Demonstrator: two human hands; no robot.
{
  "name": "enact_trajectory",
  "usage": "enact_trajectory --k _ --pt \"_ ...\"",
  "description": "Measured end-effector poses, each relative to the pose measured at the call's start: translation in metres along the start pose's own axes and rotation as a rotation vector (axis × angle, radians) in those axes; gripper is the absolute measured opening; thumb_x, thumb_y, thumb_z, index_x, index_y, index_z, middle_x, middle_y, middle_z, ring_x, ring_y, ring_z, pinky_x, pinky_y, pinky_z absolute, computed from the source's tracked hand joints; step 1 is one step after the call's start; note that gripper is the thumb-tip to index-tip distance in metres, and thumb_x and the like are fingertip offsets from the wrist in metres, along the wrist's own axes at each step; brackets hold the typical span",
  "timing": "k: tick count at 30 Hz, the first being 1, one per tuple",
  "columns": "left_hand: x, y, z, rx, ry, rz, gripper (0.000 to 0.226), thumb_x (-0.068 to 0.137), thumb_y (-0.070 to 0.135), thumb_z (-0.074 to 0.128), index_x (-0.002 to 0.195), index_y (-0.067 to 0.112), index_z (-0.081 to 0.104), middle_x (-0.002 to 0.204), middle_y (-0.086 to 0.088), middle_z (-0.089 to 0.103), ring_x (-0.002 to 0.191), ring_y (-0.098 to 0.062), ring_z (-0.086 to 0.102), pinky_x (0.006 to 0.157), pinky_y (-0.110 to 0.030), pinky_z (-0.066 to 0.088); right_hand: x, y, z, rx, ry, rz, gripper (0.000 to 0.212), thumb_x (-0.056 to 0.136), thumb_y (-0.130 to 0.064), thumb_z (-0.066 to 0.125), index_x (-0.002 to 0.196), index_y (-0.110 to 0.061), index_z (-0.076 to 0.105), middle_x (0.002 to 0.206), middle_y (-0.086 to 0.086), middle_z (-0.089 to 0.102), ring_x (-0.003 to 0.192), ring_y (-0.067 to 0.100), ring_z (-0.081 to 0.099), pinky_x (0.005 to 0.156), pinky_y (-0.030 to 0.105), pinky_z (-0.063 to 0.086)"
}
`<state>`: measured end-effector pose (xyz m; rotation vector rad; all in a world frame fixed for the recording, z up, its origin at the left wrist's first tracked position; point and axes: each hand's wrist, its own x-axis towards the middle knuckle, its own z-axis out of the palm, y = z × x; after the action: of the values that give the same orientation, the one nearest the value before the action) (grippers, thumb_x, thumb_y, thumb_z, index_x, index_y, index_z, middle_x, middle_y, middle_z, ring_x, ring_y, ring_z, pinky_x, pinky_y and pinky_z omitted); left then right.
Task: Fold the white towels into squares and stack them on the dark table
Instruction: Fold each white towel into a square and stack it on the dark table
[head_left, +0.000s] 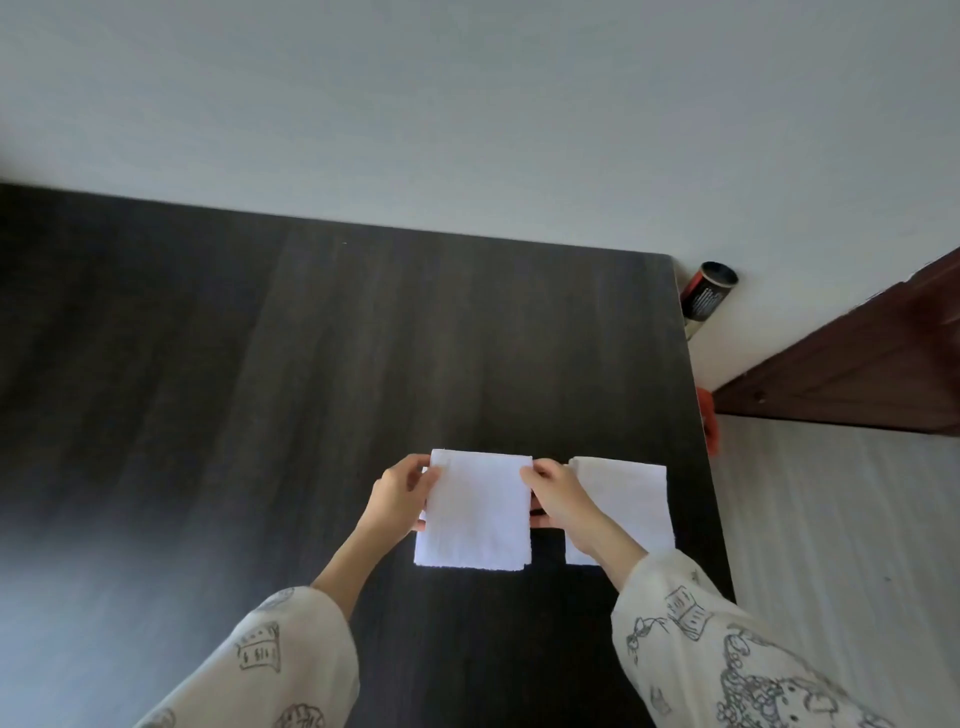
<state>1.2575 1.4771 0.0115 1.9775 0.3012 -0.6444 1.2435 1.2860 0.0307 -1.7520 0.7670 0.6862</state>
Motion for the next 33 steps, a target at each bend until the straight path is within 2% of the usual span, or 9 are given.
enact_trajectory --k 3,7,12,17,21,24,26,30,33 --pt "0.006 -0.001 0.001 0.019 -0.014 -0.016 0.023 0.096 0.023 0.044 0.115 0.013 0.053 0.105 -0.006 0.06 0.096 -0.026 0.061 0.07 -0.037 0.057 0.007 0.002 0.003 -0.063 0.025 -0.029 0.032 0.099 -0.031 0.038 0.125 -0.013 0.045 0.111 0.003 0.054 0.102 0.018 0.055 0.072 0.027 0.052" --pt "0.01 -0.004 0.001 0.022 -0.029 -0.025 0.021 0.096 0.022 0.044 0.113 0.013 0.053 0.102 -0.006 0.059 0.095 -0.025 0.062 0.066 -0.035 0.057 0.015 0.007 0.008 -0.189 0.087 -0.08 0.034 0.1 -0.034 0.034 0.123 -0.012 0.047 0.109 0.004 0.055 0.096 0.016 0.055 0.083 0.035 0.055" --pt "0.013 -0.009 0.002 0.044 -0.029 -0.016 0.023 0.096 0.022 0.044 0.115 0.013 0.053 0.104 -0.006 0.059 0.095 -0.024 0.061 0.062 -0.028 0.055 0.019 0.011 0.01 -0.204 0.075 -0.074 0.032 0.1 -0.032 0.035 0.122 -0.011 0.046 0.103 0.002 0.054 0.092 0.016 0.057 0.07 0.029 0.056" --pt "0.014 -0.017 0.005 0.067 -0.016 -0.031 0.024 0.095 0.024 0.046 0.114 0.01 0.053 0.099 -0.005 0.059 0.089 -0.023 0.061 0.057 -0.025 0.054 0.021 0.017 0.013 -0.265 0.086 -0.079 0.03 0.099 -0.032 0.037 0.12 -0.012 0.046 0.11 0.006 0.057 0.094 0.017 0.059 0.075 0.032 0.058" --pt "0.013 -0.021 0.009 0.083 0.034 -0.032 0.024 0.095 0.025 0.048 0.112 0.011 0.053 0.099 -0.003 0.059 0.086 -0.019 0.06 0.057 -0.021 0.052 0.021 0.02 0.016 -0.305 0.149 -0.139 0.025 0.098 -0.029 0.04 0.114 -0.011 0.048 0.095 0.002 0.056 0.085 0.016 0.058 0.078 0.036 0.057" --pt "0.013 -0.022 0.009 0.105 0.08 -0.011 0.021 0.094 0.025 0.05 0.109 0.012 0.054 0.098 -0.002 0.06 0.082 -0.017 0.06 0.057 -0.02 0.051 0.021 0.019 0.015 -0.318 0.192 -0.2 0.017 0.097 -0.027 0.044 0.105 -0.013 0.048 0.09 0.0 0.054 0.079 0.012 0.055 0.076 0.031 0.055" --pt "0.014 -0.024 0.008 0.108 0.101 -0.007 0.015 0.093 0.026 0.051 0.104 0.016 0.053 0.097 -0.003 0.062 0.081 -0.017 0.061 0.058 -0.022 0.052 0.021 0.018 0.012 -0.301 0.204 -0.216 0.01 0.096 -0.025 0.046 0.101 -0.016 0.047 0.091 0.0 0.054 0.08 0.012 0.055 0.077 0.03 0.054" --pt "0.007 -0.017 0.006 0.173 0.197 0.022 0.019 0.092 0.028 0.053 0.106 0.015 0.052 0.102 -0.005 0.062 0.082 -0.017 0.06 0.069 -0.03 0.055 0.013 0.021 0.004 -0.279 0.196 -0.215 0.024 0.096 -0.026 0.048 0.114 -0.012 0.051 0.093 0.0 0.056 0.082 0.013 0.057 0.08 0.029 0.052" --pt "-0.006 -0.001 0.008 0.226 0.311 0.113 0.027 0.093 0.025 0.051 0.115 0.011 0.053 0.114 -0.006 0.057 0.089 -0.014 0.054 0.077 -0.026 0.049 0.0 0.029 -0.01 -0.222 0.177 -0.196 0.027 0.096 -0.028 0.048 0.119 -0.015 0.05 0.113 0.003 0.059 0.096 0.017 0.061 0.087 0.03 0.053"
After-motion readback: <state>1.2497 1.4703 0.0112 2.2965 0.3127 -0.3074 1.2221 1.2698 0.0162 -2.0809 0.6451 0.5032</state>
